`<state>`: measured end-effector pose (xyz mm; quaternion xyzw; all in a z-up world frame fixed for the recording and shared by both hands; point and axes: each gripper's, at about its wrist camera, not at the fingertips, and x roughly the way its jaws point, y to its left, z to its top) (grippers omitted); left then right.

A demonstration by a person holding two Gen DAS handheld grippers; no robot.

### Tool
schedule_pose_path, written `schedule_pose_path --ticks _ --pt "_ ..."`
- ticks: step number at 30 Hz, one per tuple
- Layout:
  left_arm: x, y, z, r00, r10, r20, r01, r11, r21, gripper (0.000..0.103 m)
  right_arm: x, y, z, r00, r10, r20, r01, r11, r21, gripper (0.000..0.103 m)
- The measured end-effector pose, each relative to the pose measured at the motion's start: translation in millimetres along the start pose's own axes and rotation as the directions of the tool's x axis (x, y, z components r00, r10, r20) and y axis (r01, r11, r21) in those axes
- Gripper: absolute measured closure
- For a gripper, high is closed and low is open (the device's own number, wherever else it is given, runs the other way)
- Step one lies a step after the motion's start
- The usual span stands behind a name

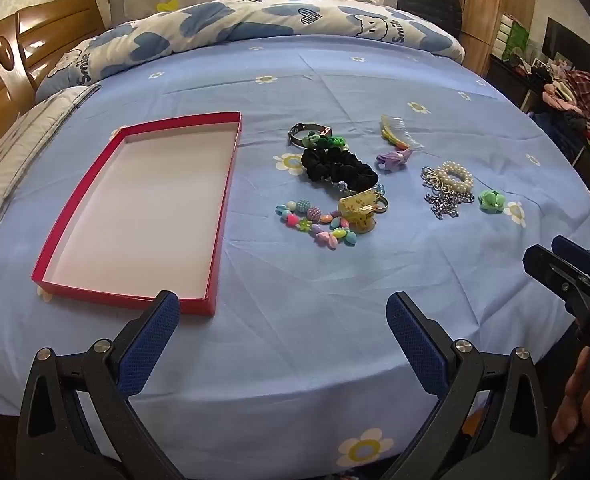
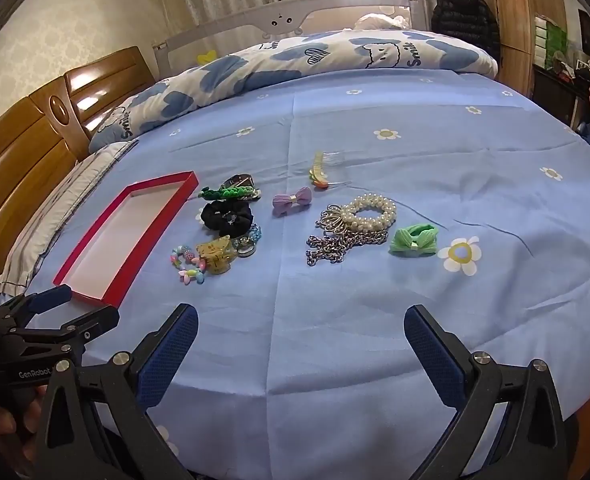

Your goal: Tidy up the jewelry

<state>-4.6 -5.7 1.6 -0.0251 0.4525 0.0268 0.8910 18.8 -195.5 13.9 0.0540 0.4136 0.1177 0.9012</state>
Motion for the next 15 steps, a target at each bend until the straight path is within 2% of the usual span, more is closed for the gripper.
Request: schedule_pose_path --ticks 15 --pt "2.3 -4.1 -0.7 1.000 0.001 0.000 -0.001 1.000 0.007 0.000 -4.6 -4.0 2.0 1.000 0.013 0.007 -0.013 1.000 0.007 0.000"
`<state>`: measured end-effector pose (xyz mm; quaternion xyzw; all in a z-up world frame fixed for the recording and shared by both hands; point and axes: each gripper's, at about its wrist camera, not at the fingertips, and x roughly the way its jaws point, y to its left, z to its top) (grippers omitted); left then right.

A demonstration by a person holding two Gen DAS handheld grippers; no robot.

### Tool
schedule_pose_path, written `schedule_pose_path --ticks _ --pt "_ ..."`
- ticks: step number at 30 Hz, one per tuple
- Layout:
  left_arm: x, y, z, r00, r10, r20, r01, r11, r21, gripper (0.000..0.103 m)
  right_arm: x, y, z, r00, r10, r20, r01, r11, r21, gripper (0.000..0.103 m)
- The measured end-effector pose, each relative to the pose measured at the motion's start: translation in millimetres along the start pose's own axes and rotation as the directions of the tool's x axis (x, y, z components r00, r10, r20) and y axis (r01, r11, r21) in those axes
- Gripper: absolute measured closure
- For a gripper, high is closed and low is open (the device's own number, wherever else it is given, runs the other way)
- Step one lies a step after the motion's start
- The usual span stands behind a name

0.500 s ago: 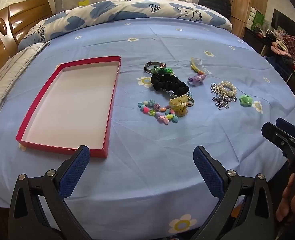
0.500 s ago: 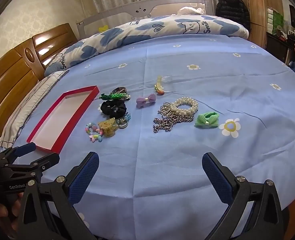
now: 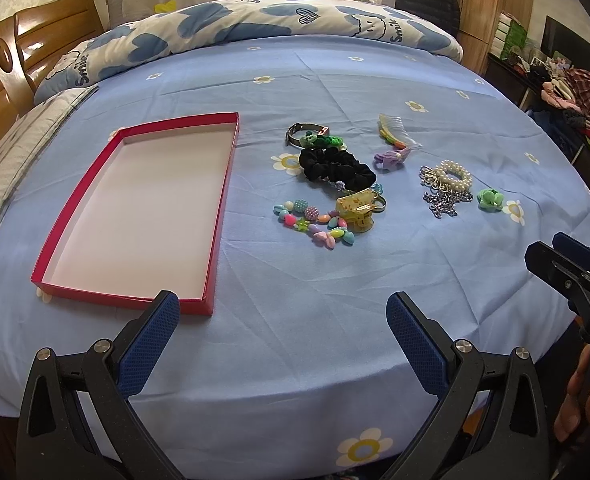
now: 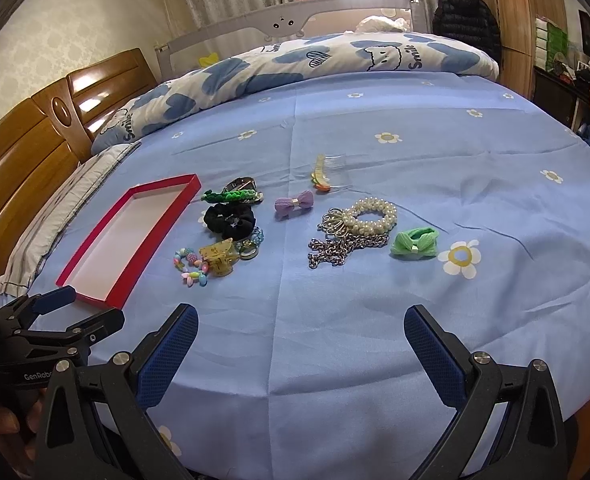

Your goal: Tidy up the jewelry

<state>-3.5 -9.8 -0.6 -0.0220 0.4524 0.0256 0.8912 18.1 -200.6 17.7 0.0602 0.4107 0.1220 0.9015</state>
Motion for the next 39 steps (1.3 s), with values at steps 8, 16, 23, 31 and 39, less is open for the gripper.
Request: schedule_pose_path --ticks 8,16,23,31,39 --pt "0 0 0 1.000 0.000 0.000 0.000 1.000 0.000 0.000 3 4 -2 1.000 -0.012 -0.003 0.012 1.000 -0.010 0.000" --pt "2 -2 1 1.000 -0.005 -0.004 0.005 1.000 0.004 0.000 5 4 -3 1.000 -0.001 0.007 0.001 1.000 -0.002 0.000" --pt "8 -2 6 1.000 -0.016 -0.012 0.016 1.000 0.014 0.000 7 0 -3 1.000 -0.004 0.003 0.004 1.000 0.000 0.000" --pt "23 -5 21 0.998 -0.056 -0.027 0.057 0.998 0.033 0.000 11 -21 2 0.999 0.017 0.035 -0.019 0.998 0.057 0.001" --pt "41 -20 42 0.992 -0.121 -0.031 0.123 0.987 0.107 0.000 18 -42 15 0.994 0.005 0.113 -0.011 0.999 0.053 0.002"
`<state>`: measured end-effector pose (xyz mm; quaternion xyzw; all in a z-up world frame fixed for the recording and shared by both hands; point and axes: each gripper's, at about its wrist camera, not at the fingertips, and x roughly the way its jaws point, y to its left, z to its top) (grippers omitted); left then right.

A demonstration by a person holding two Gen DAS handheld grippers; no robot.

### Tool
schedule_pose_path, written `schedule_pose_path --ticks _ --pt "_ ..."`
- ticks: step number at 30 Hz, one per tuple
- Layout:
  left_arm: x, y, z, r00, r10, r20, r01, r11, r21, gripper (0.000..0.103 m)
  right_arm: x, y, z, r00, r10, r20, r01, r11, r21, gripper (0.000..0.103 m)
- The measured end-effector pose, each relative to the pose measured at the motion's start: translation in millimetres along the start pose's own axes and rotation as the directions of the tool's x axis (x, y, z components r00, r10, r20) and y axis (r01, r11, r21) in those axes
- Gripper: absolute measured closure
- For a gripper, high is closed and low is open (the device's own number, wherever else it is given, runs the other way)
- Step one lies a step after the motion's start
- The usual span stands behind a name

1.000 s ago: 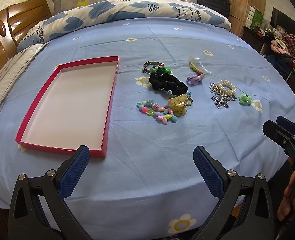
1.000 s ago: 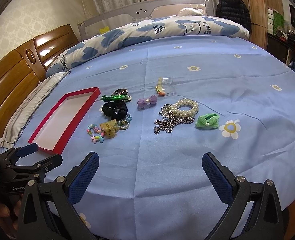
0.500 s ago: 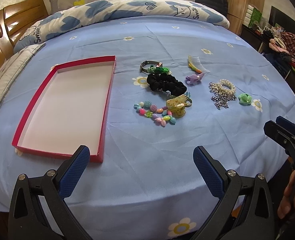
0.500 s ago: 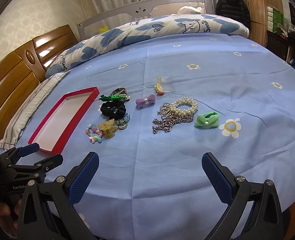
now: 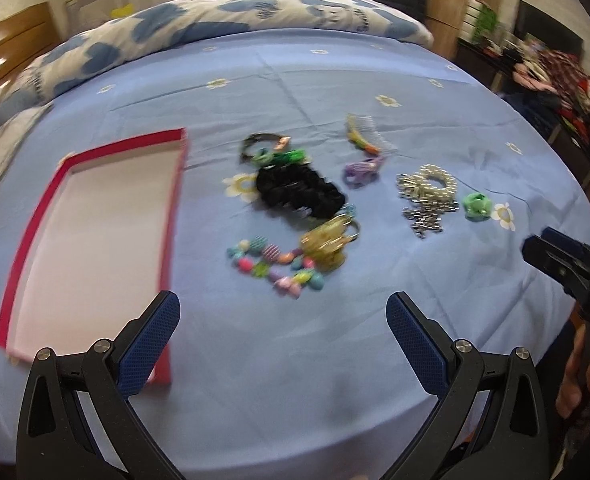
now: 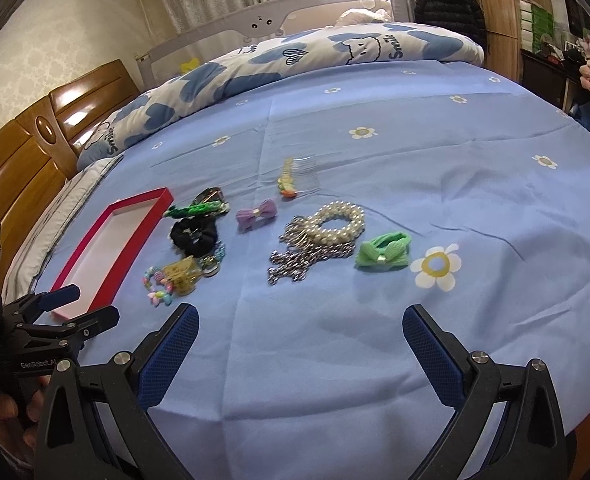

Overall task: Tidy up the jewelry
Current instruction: 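Grasp the yellow claw clip with left tool while right tool grasps green hair tie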

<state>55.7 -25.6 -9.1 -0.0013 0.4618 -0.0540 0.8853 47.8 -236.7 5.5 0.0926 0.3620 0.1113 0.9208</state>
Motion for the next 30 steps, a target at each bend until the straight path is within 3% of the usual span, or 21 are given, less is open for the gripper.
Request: schedule_pose_path --ticks 12,14,24,26,30 --pt "50 -3 34 0.995 -0.080 -0.068 0.087 0.991 0.103 0.012 57 -45 22 0.990 -0.066 -0.124 0.072 0.996 0.044 0.018" --pt "56 -5 36 0.994 -0.075 -0.081 0.084 0.989 0.121 0.021 68 -50 22 0.986 -0.068 -0.149 0.076 0.996 0.050 0.019" --pt "82 -15 36 0.979 -0.122 -0.161 0.146 0.977 0.152 0.045 96 -56 17 0.977 -0.052 -0.208 0.069 0.995 0.074 0.043" --pt "87 -16 36 0.976 -0.129 -0.175 0.155 0.977 0.145 0.059 98 -55 17 0.977 -0.049 -0.209 0.067 0.995 0.077 0.047" --pt "88 -15 36 0.975 -0.142 -0.169 0.165 0.977 0.135 0.065 98 -57 16 0.976 -0.045 -0.214 0.066 0.994 0.088 0.063"
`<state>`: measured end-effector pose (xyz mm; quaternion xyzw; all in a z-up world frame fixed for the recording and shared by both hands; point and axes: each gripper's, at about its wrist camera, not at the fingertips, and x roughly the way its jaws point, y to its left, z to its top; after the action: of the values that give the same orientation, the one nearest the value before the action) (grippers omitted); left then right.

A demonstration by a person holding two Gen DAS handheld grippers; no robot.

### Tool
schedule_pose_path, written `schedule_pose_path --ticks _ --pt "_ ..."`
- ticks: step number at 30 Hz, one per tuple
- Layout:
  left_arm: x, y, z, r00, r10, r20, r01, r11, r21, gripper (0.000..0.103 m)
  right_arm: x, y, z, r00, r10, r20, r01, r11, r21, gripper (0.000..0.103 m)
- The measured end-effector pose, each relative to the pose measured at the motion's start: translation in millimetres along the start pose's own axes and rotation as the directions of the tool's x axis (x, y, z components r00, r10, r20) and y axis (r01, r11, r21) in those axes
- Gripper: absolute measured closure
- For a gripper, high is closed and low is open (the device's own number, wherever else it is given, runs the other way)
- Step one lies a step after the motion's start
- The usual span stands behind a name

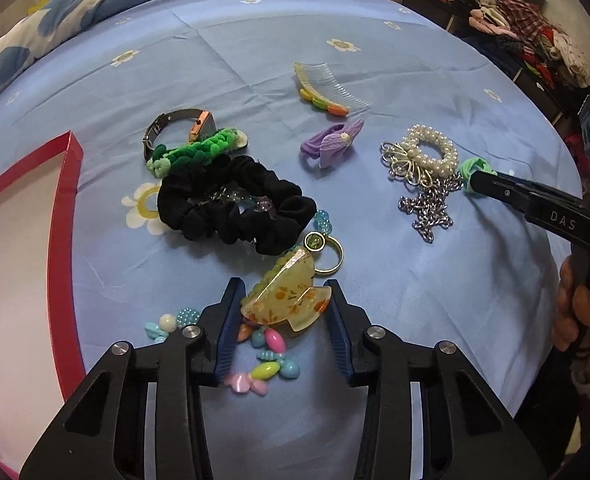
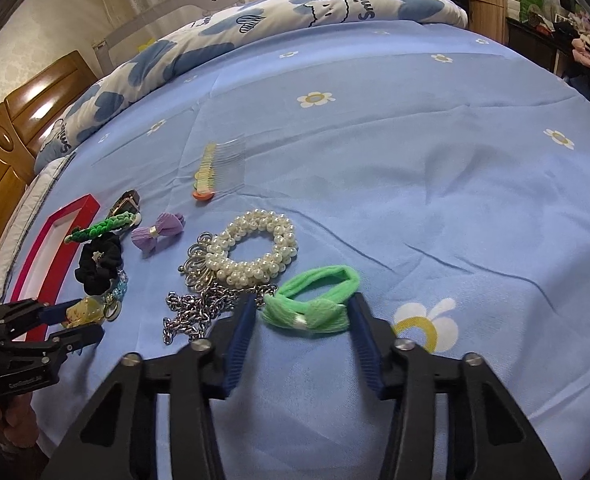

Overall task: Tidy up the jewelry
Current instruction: 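Grasp the yellow claw clip with left tool while right tool grasps green hair tie, then drop yellow clip into red tray with left tool while right tool drops green tie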

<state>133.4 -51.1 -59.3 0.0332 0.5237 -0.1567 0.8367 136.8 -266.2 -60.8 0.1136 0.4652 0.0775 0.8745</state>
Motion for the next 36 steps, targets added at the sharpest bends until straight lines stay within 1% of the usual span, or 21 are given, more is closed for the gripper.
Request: schedule_pose_path --ticks 2,4,6,13,21,24,28,36 --pt "-2 0 -1 1.000 -0.002 0.010 0.002 1.000 -0.001 0.065 -2 -1 -1 1.000 0.007 0.007 -0.007 1.000 0.003 0.065" --pt "-6 0 -2 1.000 -0.009 0.020 0.009 1.000 -0.007 0.065 -4 -1 -3 1.000 0.019 0.015 -0.019 1.000 0.008 0.072" --pt "-10 1 -3 0.999 -0.020 0.027 0.021 1.000 -0.019 0.065 -8 0 -5 0.999 0.031 0.019 -0.031 0.999 0.016 0.074" --pt "-35 10 -14 0.995 -0.066 0.072 0.073 0.993 -0.095 0.065 -30 18 -14 0.994 0.101 0.042 -0.101 0.995 -0.002 0.075" --pt "-67 25 -29 0.989 -0.069 0.130 0.091 0.982 -0.168 0.065 -49 61 -20 0.981 0.189 0.043 -0.186 0.981 -0.060 0.075" --pt "-80 35 -38 0.987 -0.053 0.149 0.082 0.978 -0.194 0.065 -53 81 -23 0.974 0.226 0.033 -0.223 0.971 -0.089 0.075" --pt "-97 51 -53 0.985 -0.013 0.169 0.053 0.971 -0.233 0.065 -54 112 -27 0.962 0.273 0.008 -0.269 0.953 -0.141 0.075" --pt "-119 95 -82 0.980 0.082 0.183 -0.017 0.944 -0.331 0.065 -46 169 -37 0.940 0.338 -0.051 -0.341 0.912 -0.228 0.075"
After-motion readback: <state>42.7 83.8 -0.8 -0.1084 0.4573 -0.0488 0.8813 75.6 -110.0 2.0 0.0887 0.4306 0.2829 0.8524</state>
